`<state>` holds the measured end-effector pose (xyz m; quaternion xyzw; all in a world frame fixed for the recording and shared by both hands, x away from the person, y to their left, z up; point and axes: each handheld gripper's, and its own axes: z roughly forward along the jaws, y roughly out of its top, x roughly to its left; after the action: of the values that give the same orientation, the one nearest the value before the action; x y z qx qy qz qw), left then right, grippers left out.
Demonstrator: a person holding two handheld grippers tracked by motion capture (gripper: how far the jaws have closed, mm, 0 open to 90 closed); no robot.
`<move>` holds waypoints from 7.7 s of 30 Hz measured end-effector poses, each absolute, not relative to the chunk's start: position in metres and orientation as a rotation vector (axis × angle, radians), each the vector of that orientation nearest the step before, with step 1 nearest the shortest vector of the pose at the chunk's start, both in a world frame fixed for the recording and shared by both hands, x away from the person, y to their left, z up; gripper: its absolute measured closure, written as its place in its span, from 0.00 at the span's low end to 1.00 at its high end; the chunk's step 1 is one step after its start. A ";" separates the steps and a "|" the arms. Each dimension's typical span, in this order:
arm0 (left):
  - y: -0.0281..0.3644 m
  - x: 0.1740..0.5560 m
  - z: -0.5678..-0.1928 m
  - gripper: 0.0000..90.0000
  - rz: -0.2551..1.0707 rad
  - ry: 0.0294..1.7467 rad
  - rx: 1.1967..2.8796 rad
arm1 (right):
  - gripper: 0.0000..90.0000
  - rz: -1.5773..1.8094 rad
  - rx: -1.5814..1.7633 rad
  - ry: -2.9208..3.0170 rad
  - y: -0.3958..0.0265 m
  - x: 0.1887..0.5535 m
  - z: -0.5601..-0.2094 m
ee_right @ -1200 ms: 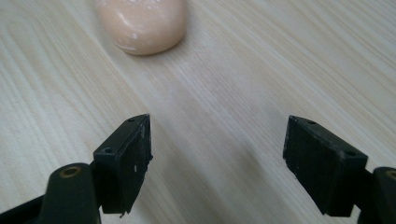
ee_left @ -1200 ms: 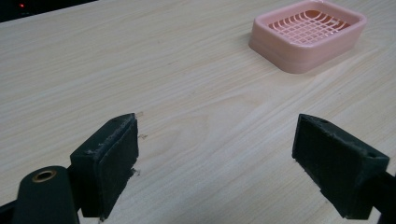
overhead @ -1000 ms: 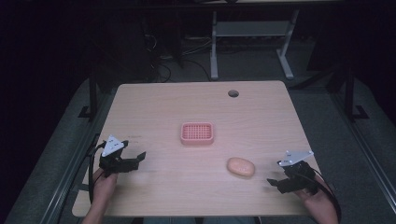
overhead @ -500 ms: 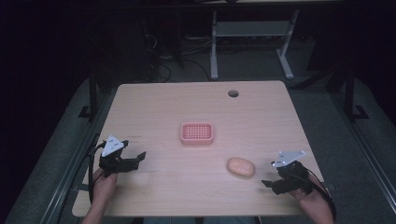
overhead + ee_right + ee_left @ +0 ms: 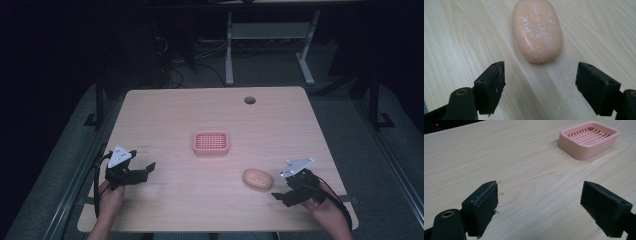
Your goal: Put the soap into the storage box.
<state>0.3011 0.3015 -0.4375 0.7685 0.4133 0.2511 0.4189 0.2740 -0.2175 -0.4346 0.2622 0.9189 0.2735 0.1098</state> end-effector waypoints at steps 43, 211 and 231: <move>0.302 0.301 -0.437 0.16 0.627 1.032 1.924 | 0.26 0.526 0.546 2.915 -0.150 0.323 -0.431; 0.304 0.300 -0.435 0.16 0.619 1.044 1.881 | 0.35 0.555 0.299 3.092 -0.046 0.457 -0.380; 0.304 0.301 -0.434 0.16 0.625 1.049 1.881 | 0.35 0.544 0.241 3.094 -0.018 0.475 -0.373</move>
<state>0.3005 0.3044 -0.4341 0.7555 0.4213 0.2508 0.4346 0.4747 -0.0178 -0.3726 0.0763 0.9820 0.1728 -0.0046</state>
